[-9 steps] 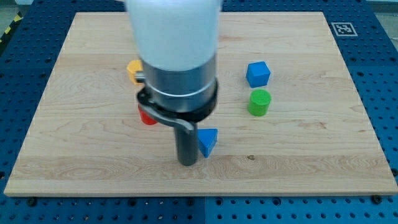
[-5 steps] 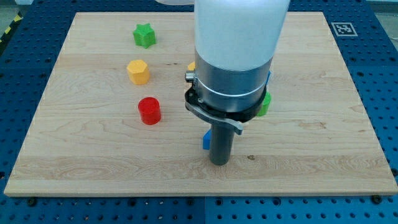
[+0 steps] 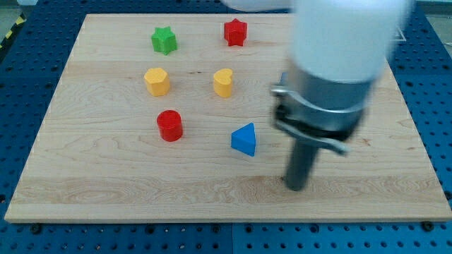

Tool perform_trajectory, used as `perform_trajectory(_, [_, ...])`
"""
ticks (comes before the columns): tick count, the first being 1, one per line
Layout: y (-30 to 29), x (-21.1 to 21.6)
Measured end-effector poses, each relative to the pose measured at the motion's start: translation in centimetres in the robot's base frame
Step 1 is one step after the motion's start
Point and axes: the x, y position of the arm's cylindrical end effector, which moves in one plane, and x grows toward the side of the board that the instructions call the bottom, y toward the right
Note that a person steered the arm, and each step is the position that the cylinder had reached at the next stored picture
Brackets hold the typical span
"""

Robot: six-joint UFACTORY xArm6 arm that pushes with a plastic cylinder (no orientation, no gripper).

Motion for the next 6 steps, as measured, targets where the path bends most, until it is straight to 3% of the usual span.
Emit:
perform_trajectory(1, [6.4, -3.8])
perform_trajectory(3, [8.9, -18.1])
perform_trajectory(4, [8.3, -27.3])
perform_trajectory(5, [3.8, -35.6])
perform_trajectory(6, [-2.0, -39.0])
